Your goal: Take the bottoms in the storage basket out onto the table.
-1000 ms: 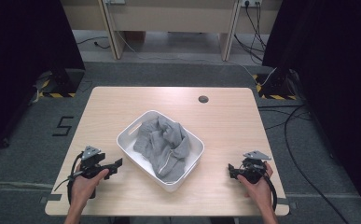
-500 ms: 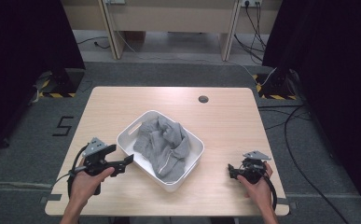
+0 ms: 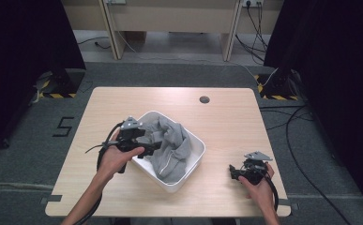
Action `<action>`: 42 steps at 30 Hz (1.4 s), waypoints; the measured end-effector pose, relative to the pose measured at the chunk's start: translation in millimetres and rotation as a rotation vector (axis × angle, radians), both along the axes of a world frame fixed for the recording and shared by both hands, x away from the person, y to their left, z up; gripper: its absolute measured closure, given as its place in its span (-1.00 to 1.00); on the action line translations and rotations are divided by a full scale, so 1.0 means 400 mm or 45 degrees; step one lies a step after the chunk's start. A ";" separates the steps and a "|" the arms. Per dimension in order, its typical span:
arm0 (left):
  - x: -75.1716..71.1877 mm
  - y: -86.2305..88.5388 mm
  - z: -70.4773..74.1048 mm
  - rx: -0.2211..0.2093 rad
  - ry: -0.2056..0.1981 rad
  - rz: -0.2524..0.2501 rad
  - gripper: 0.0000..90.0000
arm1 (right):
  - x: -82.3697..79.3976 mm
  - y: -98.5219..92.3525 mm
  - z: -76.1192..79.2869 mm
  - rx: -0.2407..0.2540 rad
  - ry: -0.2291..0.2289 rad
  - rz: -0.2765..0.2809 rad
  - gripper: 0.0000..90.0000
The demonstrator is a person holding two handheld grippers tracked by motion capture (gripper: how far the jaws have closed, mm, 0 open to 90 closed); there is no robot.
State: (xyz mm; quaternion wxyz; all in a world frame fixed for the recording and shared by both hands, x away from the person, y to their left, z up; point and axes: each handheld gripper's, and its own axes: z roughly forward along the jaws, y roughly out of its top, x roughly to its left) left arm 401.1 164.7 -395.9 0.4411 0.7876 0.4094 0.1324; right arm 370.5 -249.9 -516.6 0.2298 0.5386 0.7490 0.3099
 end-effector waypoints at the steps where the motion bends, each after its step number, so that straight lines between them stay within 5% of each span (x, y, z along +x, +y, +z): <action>1: 0.010 -0.012 -0.001 0.007 0.002 -0.001 -0.67 | 0.000 0.000 0.000 0.000 0.000 0.000 -0.86; 7: 0.055 -0.055 -0.009 -0.014 0.048 -0.029 -0.68 | 0.000 0.000 0.000 0.000 0.000 0.001 -0.86; 17: 0.130 -0.119 -0.050 0.101 0.113 -0.013 -0.68 | 0.000 0.000 0.000 0.000 0.002 0.007 -0.86; 32: 0.189 -0.132 -0.148 0.175 0.227 0.037 -0.69 | 0.003 0.004 0.000 0.000 0.004 0.025 -0.87; 42: 0.204 -0.130 -0.203 0.165 0.270 0.035 -0.73 | 0.003 0.004 0.000 -0.001 0.004 0.026 -0.87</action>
